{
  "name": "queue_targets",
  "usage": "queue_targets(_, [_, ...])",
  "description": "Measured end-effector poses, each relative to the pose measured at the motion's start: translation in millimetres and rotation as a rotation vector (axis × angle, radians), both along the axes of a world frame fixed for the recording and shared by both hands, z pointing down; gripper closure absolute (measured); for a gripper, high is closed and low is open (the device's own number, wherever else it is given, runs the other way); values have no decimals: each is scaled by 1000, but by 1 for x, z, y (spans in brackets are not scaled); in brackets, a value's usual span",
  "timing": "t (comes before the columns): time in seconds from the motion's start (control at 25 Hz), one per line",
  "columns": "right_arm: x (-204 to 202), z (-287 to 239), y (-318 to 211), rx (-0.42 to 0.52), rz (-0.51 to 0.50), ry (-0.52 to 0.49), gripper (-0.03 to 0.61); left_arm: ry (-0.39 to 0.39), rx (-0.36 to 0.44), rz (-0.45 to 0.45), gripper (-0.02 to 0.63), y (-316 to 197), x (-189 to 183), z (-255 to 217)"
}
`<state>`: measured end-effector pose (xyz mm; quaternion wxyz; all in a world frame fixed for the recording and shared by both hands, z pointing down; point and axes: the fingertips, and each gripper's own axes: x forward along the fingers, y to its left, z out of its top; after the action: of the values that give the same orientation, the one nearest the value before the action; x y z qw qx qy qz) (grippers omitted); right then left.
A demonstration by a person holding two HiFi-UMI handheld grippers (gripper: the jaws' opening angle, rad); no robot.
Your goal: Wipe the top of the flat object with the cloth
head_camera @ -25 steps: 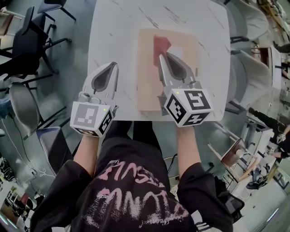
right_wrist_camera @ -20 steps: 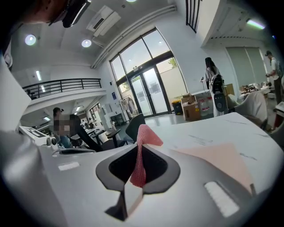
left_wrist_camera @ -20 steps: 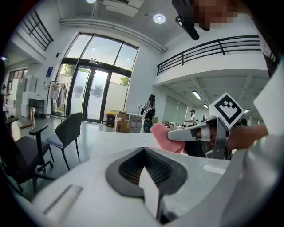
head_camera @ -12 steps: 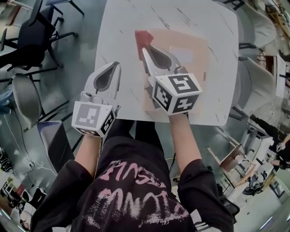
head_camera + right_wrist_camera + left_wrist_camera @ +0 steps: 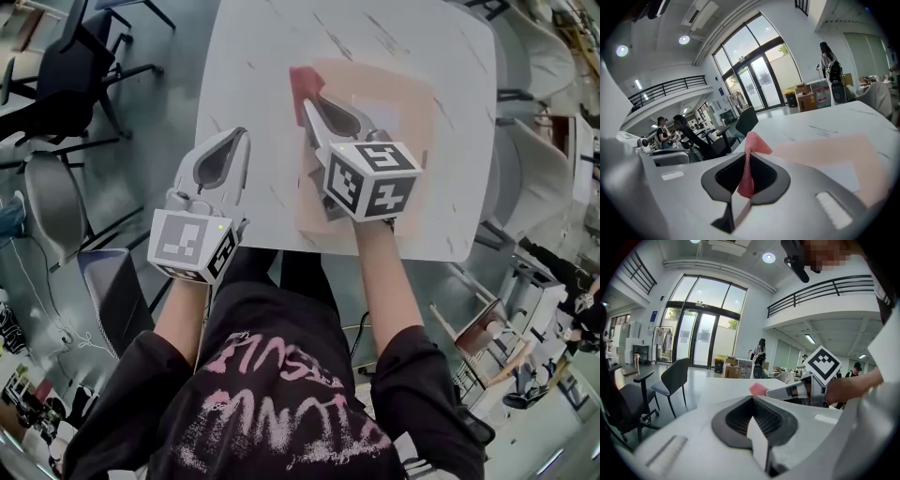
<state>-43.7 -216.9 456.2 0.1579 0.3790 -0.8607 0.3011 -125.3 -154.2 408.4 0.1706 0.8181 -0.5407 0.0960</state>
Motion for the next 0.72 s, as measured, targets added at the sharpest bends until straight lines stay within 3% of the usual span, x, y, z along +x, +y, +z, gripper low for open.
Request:
queue_targets(0.32, [28,16,-5,-82,71,40,532,0,4,9,614,-1,4,-2])
queue_targets(0.72, [102,26,-15,-119,233,93,531,7,-1,52,614,-4,22,1])
